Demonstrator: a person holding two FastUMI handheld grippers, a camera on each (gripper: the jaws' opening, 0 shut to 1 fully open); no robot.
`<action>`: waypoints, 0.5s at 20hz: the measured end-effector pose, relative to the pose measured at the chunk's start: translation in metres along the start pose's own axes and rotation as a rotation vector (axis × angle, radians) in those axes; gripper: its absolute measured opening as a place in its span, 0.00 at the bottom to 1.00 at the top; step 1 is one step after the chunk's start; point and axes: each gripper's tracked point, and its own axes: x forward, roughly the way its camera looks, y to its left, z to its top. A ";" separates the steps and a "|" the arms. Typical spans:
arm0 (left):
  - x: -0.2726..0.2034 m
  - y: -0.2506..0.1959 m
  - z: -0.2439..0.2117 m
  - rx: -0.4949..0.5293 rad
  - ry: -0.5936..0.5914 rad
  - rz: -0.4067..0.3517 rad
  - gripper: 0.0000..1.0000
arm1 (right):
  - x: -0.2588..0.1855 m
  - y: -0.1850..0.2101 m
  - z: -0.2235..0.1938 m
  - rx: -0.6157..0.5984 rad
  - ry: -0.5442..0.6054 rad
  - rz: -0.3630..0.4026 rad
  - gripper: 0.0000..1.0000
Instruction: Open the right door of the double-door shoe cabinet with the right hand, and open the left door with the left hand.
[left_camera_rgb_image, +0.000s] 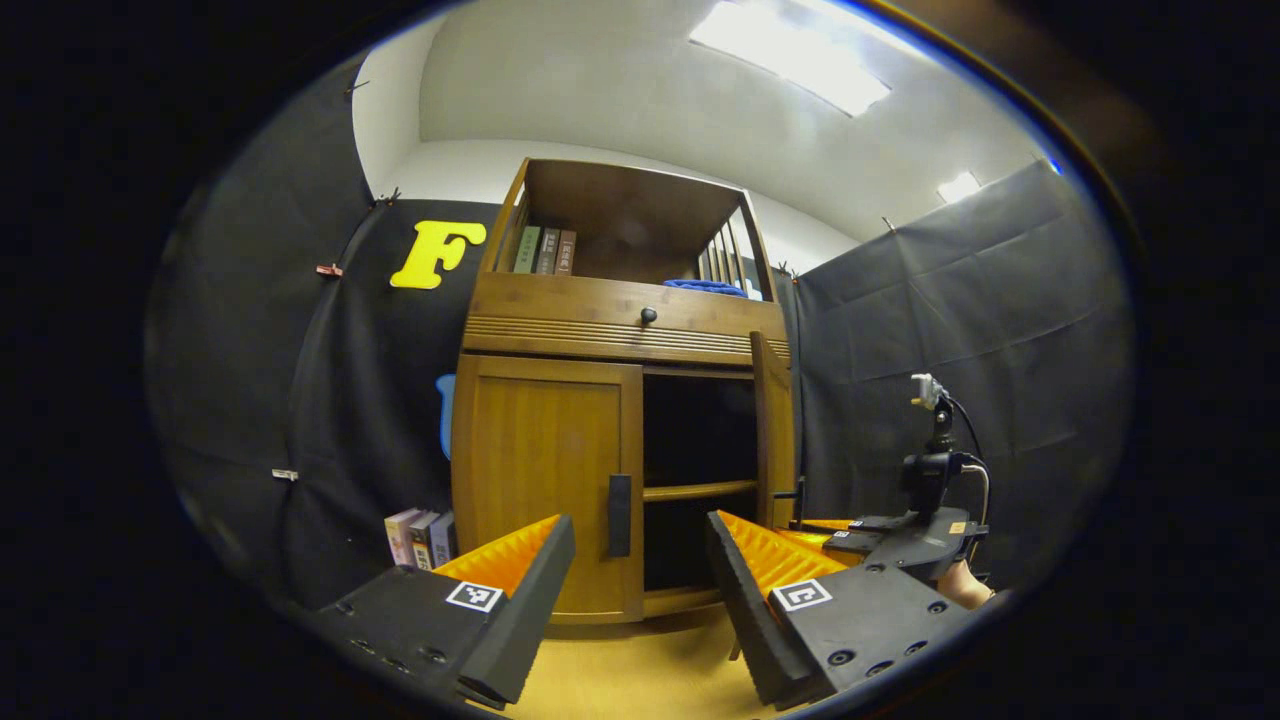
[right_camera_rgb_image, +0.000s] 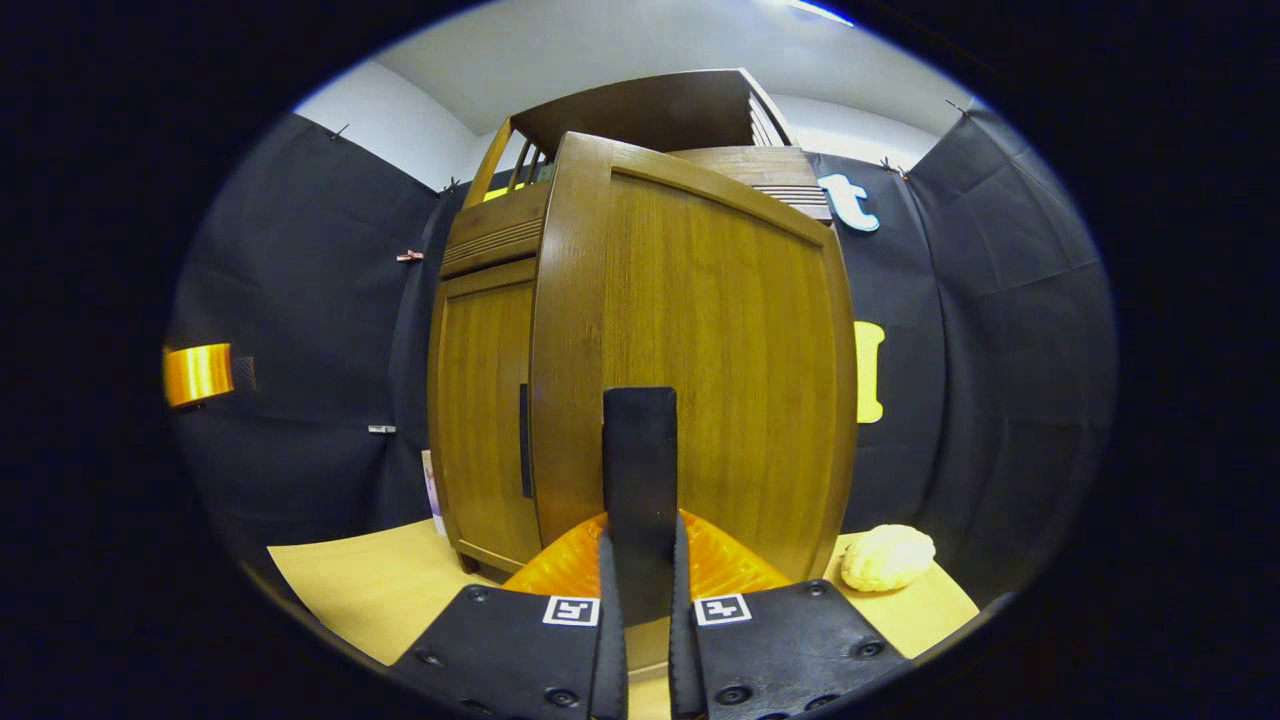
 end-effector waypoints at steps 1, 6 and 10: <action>0.002 -0.003 -0.001 -0.006 -0.001 -0.007 0.83 | -0.007 -0.005 0.000 0.000 0.000 -0.007 0.15; 0.007 -0.018 -0.015 -0.032 0.031 -0.049 0.82 | -0.042 -0.042 0.010 -0.024 -0.019 -0.085 0.14; 0.014 -0.037 -0.017 -0.077 0.035 -0.105 0.83 | -0.062 -0.071 0.013 -0.011 -0.015 -0.137 0.18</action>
